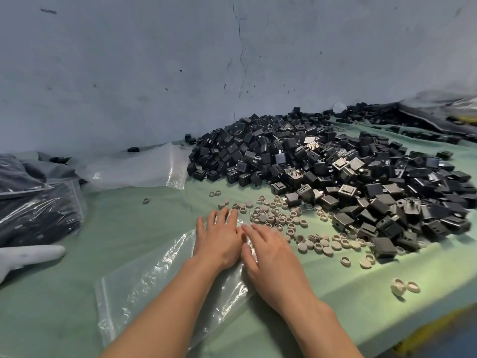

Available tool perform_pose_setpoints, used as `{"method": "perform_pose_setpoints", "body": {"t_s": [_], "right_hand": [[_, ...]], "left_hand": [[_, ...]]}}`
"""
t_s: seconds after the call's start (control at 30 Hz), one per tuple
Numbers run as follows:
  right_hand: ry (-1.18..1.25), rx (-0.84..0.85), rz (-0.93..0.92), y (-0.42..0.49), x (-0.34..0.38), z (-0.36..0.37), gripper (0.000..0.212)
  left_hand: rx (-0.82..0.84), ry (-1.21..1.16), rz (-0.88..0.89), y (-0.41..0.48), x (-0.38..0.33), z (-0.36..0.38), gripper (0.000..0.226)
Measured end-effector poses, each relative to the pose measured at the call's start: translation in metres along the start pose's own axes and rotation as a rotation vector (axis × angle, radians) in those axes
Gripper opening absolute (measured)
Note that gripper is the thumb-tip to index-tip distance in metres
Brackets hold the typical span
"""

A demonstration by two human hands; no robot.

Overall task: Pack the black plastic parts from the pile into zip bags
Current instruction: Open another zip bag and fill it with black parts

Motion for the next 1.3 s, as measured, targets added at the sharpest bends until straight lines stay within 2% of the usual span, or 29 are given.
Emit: {"method": "perform_pose_setpoints", "body": {"t_s": [0.07, 0.2, 0.27, 0.33, 0.47, 0.53, 0.63, 0.73, 0.8, 0.9, 1.0, 1.1, 1.2, 1.3], "right_hand": [[-0.013, 0.070, 0.009, -0.003, -0.006, 0.006, 0.054], [-0.021, 0.082, 0.055, -0.002, -0.013, 0.005, 0.053], [-0.026, 0.059, 0.063, 0.001, -0.013, 0.004, 0.050], [0.023, -0.015, 0.088, 0.007, -0.012, -0.003, 0.044], [0.472, -0.290, 0.263, 0.027, -0.016, -0.029, 0.032], [0.747, -0.483, 0.357, 0.037, -0.025, -0.042, 0.025], [1.127, -0.760, 0.516, 0.046, -0.049, -0.053, 0.023], [1.263, -1.025, 0.692, 0.053, -0.082, -0.060, 0.022], [1.296, -1.108, 0.744, 0.060, -0.097, -0.064, 0.022], [1.275, -1.105, 0.737, 0.072, -0.109, -0.067, 0.020], [1.270, -1.080, 0.731, 0.079, -0.117, -0.067, 0.019], [1.279, -1.070, 0.754, 0.081, -0.123, -0.066, 0.019], [1.277, -1.091, 0.756, 0.081, -0.124, -0.065, 0.020], [1.301, -1.109, 0.754, 0.082, -0.124, -0.064, 0.020]], "left_hand": [[0.018, -0.017, -0.003, 0.002, 0.001, 0.002, 0.060], [0.053, -0.026, -0.015, 0.009, 0.004, 0.001, 0.064], [0.059, -0.041, -0.014, 0.013, 0.003, -0.002, 0.064], [-0.010, -0.110, -0.024, 0.016, 0.003, -0.009, 0.062], [-0.263, -0.279, 0.026, 0.025, -0.012, -0.035, 0.055], [-0.233, -0.348, 0.164, 0.036, -0.037, -0.048, 0.059], [-0.151, -0.317, 0.325, 0.056, -0.077, -0.056, 0.067], [-0.096, -0.216, 0.375, 0.080, -0.106, -0.051, 0.079], [-0.057, -0.146, 0.380, 0.096, -0.120, -0.042, 0.085], [-0.106, -0.141, 0.309, 0.121, -0.129, -0.032, 0.083], [-0.084, -0.127, 0.258, 0.138, -0.124, -0.024, 0.083], [-0.121, -0.088, 0.297, 0.141, -0.115, -0.022, 0.079], [-0.238, -0.055, 0.396, 0.128, -0.117, -0.022, 0.062], [-0.250, -0.085, 0.454, 0.120, -0.125, -0.021, 0.050]]}}
Point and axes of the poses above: each hand's wrist, its own y-axis towards the middle knuckle, its own z-axis out of the palm, x = y × z, the point moved 4 cm from there along y, towards the middle knuckle, and after that the axes turned 12 degrees about y, right-handed, at the moved point
